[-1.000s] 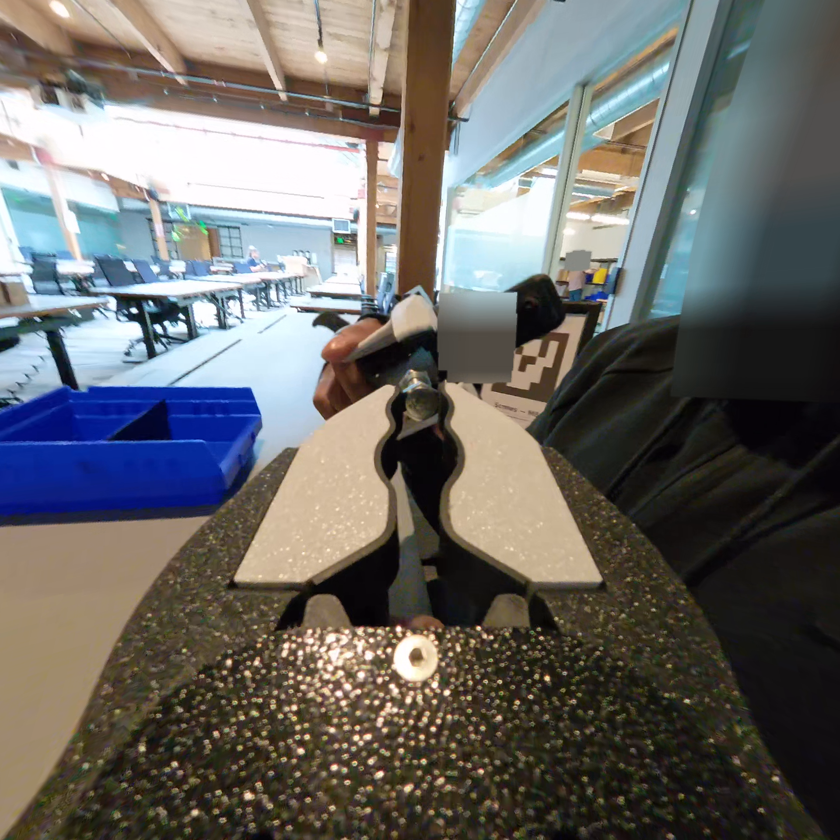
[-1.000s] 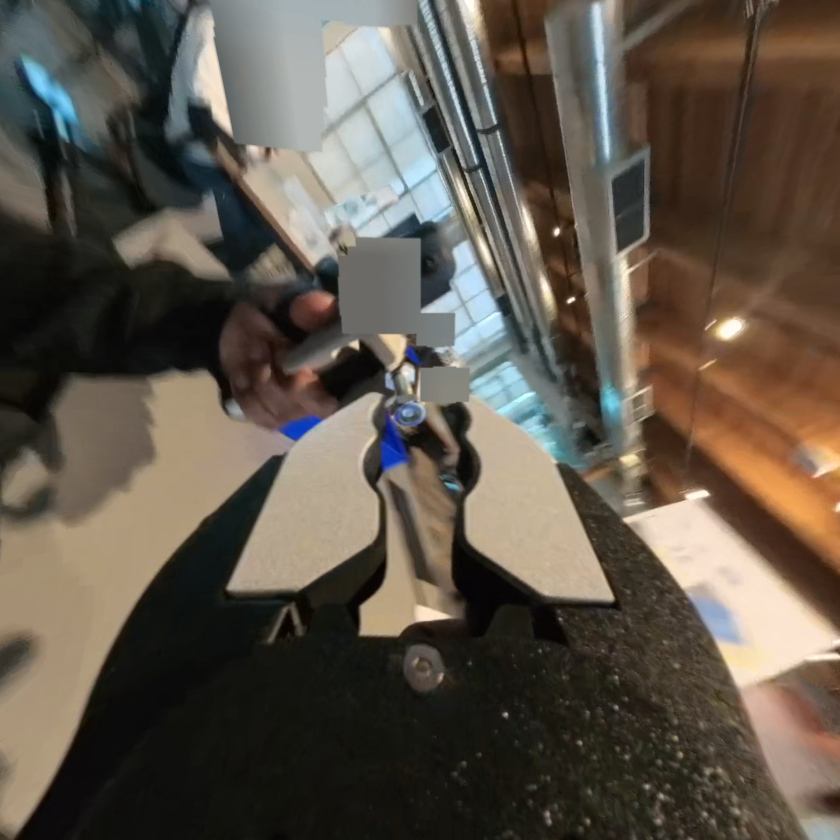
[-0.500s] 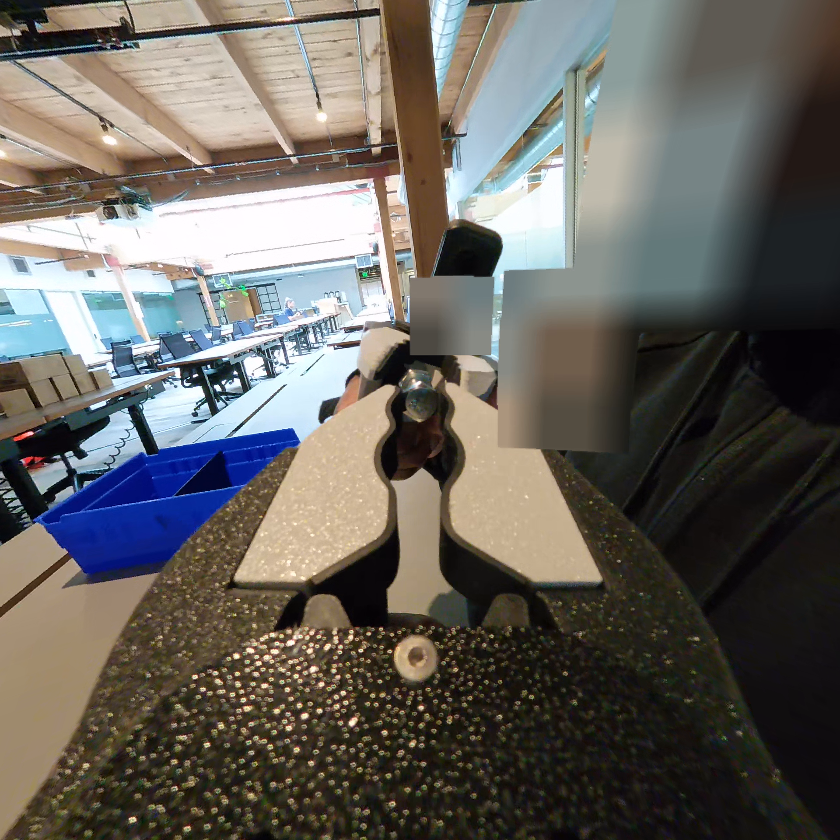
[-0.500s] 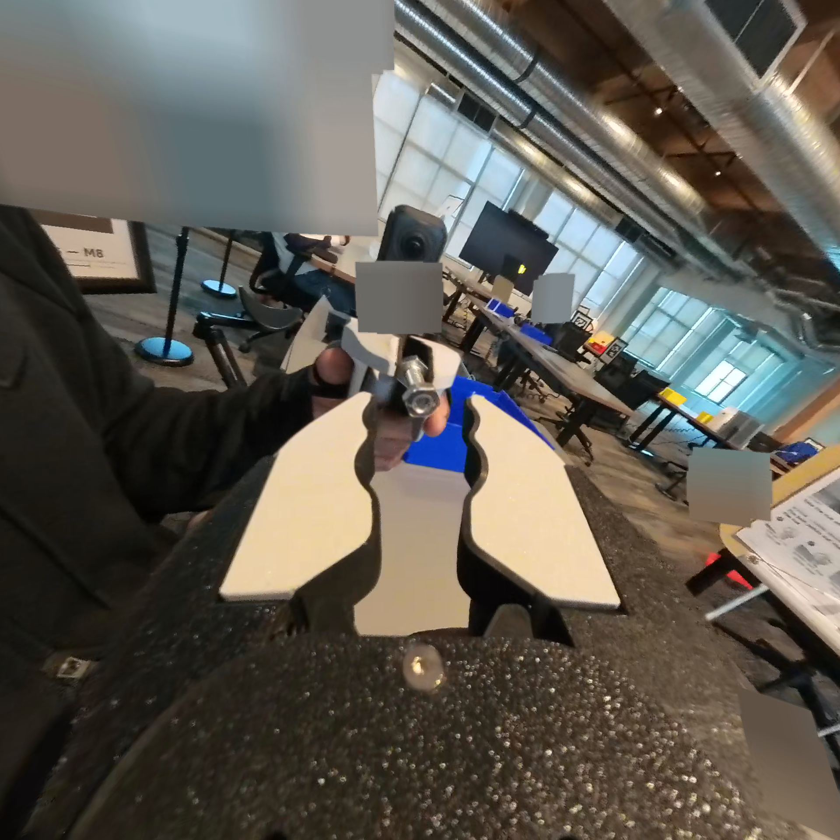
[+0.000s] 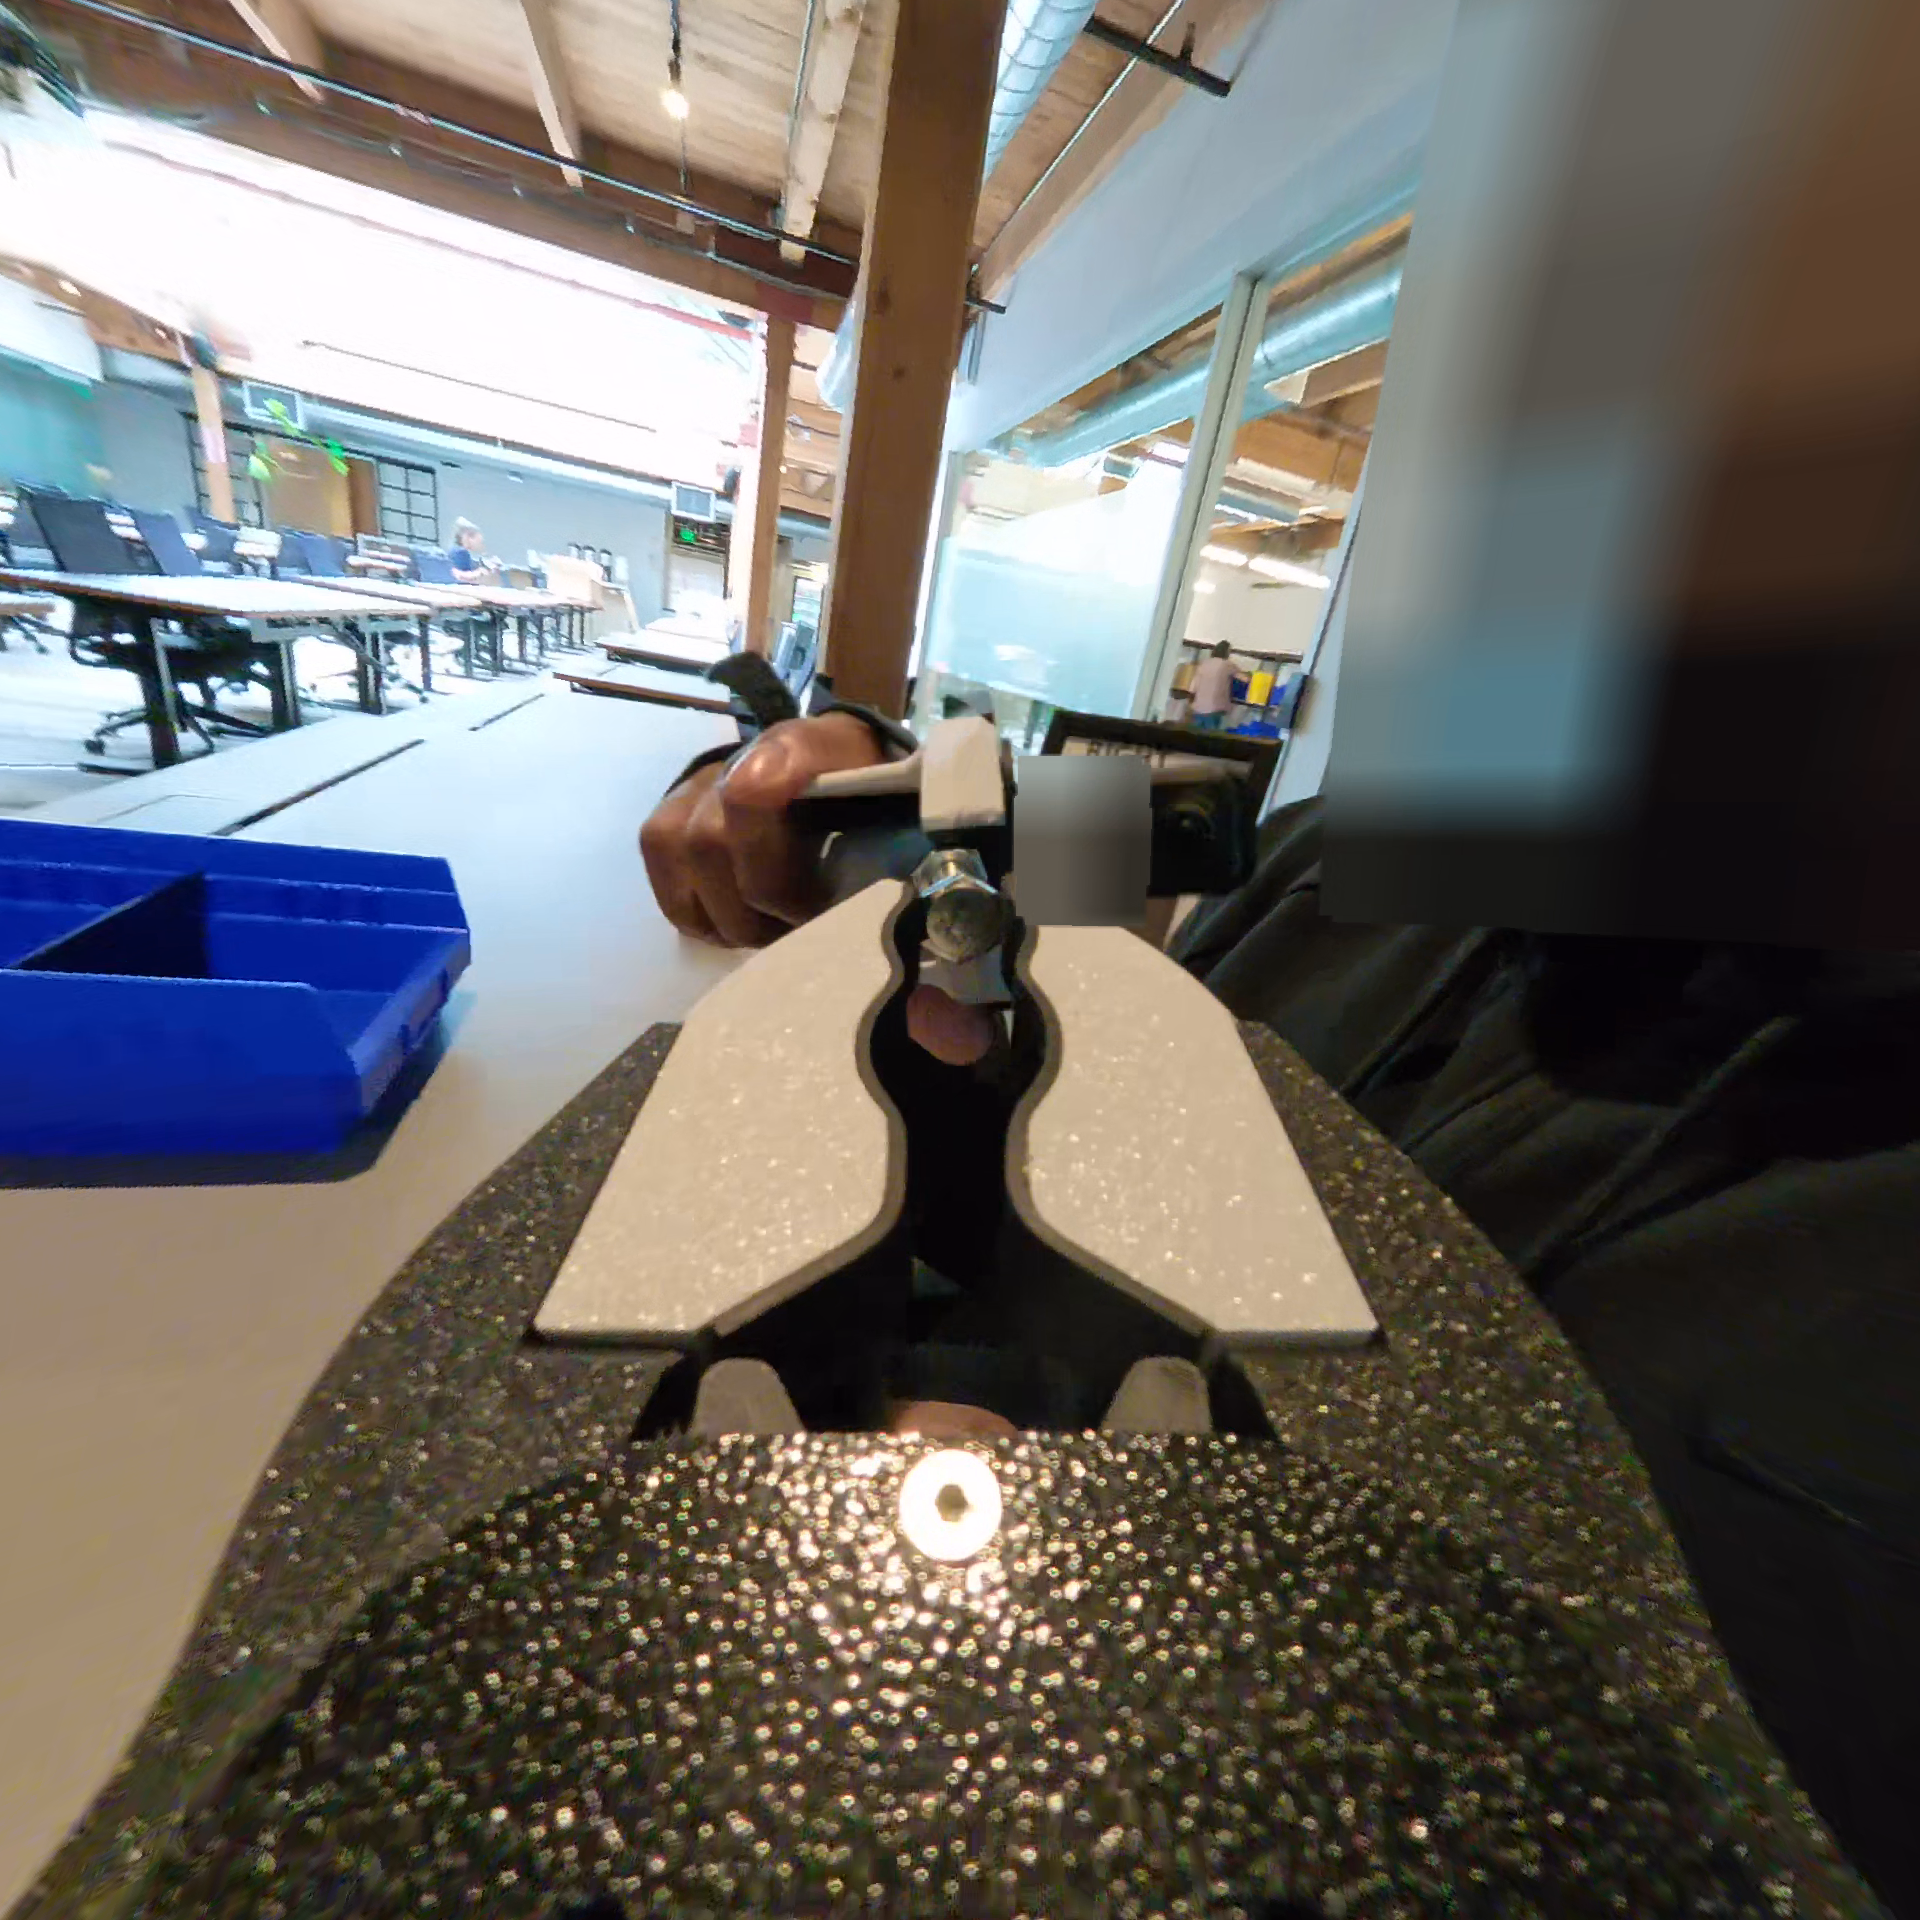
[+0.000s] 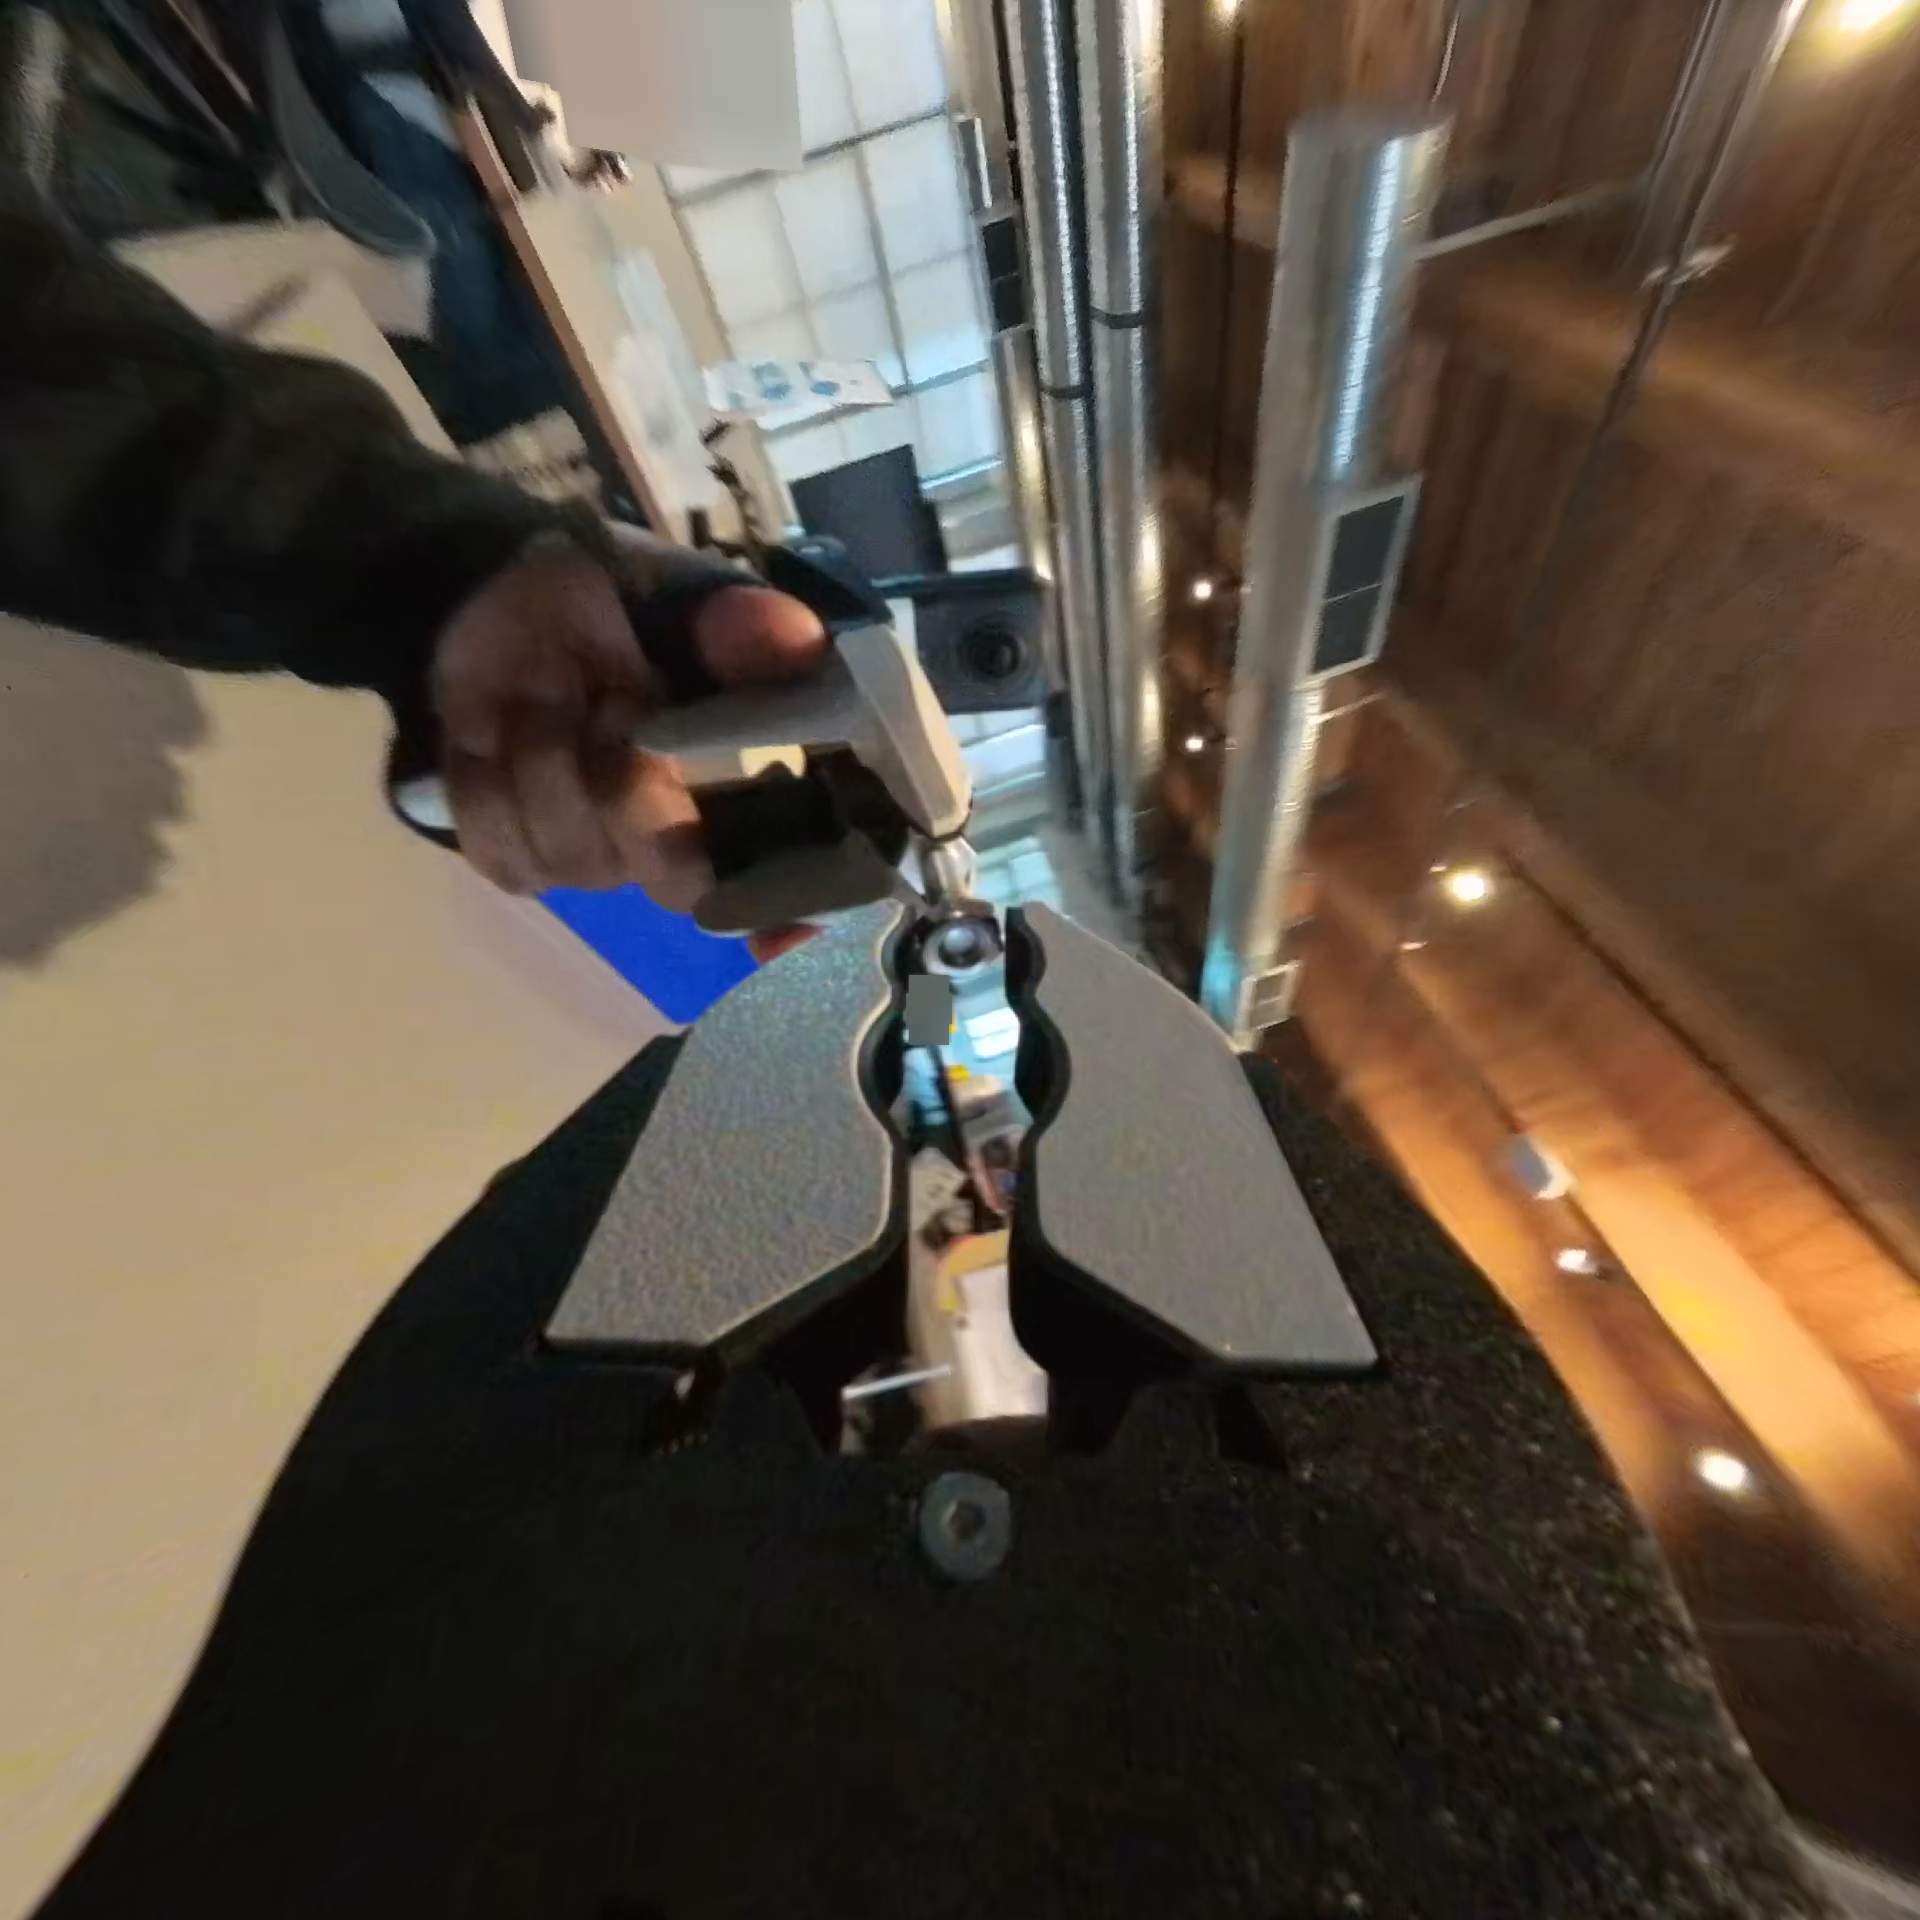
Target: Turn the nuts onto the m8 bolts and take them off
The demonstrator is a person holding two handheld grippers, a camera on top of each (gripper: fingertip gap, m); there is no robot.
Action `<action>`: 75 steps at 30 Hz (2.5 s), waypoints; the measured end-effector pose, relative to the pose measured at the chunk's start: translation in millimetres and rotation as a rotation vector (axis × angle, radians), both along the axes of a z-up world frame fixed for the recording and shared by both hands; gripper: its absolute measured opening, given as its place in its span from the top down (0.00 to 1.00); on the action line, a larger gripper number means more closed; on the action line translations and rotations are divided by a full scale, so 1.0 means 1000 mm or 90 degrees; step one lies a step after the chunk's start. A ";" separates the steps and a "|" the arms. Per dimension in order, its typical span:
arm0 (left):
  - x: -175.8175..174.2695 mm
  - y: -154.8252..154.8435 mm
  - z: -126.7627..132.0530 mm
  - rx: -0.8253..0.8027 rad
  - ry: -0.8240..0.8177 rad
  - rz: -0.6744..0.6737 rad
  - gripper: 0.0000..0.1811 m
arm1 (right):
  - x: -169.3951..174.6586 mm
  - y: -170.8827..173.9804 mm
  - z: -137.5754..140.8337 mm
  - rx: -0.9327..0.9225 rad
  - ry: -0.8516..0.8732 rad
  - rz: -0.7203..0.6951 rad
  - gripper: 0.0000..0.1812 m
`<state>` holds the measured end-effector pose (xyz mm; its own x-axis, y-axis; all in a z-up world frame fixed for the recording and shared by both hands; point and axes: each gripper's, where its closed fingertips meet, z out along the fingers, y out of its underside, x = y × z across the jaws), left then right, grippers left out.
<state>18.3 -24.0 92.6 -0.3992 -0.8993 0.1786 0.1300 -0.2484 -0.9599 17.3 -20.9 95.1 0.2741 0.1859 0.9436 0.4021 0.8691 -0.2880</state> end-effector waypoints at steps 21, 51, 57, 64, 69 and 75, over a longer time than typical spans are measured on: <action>-0.006 -0.004 0.006 0.191 -0.035 0.113 0.92 | -0.009 0.006 0.000 -0.243 0.063 0.044 0.92; 0.001 0.021 0.000 0.070 -0.002 0.131 0.92 | -0.002 0.018 -0.005 -0.381 0.094 0.090 0.77; 0.003 0.015 -0.004 0.088 0.013 0.120 0.92 | -0.004 0.024 -0.008 -0.350 0.085 0.050 0.86; 0.001 0.015 -0.005 -0.057 0.034 0.036 0.92 | -0.004 0.025 -0.005 -0.076 0.027 -0.031 0.91; 0.002 0.015 -0.006 -0.122 0.030 -0.015 0.92 | -0.002 0.024 -0.003 0.110 -0.012 -0.082 0.91; 0.003 0.018 -0.008 -0.124 0.036 -0.007 0.92 | 0.000 0.028 -0.004 0.180 -0.035 -0.120 0.91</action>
